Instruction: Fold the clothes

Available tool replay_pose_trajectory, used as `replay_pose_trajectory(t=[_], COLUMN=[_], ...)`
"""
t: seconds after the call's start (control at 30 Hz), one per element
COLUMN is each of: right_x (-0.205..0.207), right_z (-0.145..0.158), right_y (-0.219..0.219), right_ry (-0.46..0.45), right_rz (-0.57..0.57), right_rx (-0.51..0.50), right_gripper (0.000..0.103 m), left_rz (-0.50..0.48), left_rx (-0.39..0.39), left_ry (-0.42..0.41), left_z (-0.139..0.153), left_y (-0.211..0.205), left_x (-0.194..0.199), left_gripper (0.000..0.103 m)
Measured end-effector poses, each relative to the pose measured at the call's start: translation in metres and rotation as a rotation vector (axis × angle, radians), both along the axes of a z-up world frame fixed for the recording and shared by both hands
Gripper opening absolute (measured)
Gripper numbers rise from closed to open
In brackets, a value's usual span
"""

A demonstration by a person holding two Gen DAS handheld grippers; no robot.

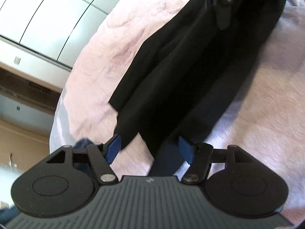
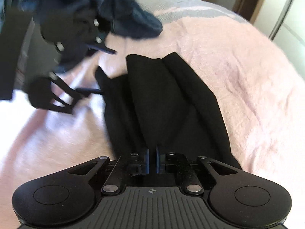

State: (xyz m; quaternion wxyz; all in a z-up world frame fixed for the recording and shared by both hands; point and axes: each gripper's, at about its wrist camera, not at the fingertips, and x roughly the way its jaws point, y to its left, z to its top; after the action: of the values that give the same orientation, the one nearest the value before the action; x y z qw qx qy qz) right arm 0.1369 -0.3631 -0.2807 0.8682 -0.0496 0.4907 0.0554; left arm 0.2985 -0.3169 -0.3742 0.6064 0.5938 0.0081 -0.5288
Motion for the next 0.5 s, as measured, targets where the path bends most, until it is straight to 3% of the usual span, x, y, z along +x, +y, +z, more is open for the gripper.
replay_pose_trajectory(t=[0.17,0.37,0.5], right_x=[-0.003,-0.011,-0.012], right_z=[-0.001,-0.027,-0.027], right_y=[0.007,0.049,0.051], right_ry=[0.019,0.080,0.034], right_rz=[0.084,0.269,0.213], right_rx=[-0.007,0.017,0.038], right_gripper=[0.005,0.005,0.006], left_rz=[-0.023,-0.058,0.003], left_rx=[0.030,0.076,0.051], left_ry=[0.014,-0.011,0.029], left_z=[0.012,0.008,0.011], left_y=[0.001,0.026,0.014], left_x=[-0.009,-0.013,-0.002], left_gripper=[0.063,0.063,0.063])
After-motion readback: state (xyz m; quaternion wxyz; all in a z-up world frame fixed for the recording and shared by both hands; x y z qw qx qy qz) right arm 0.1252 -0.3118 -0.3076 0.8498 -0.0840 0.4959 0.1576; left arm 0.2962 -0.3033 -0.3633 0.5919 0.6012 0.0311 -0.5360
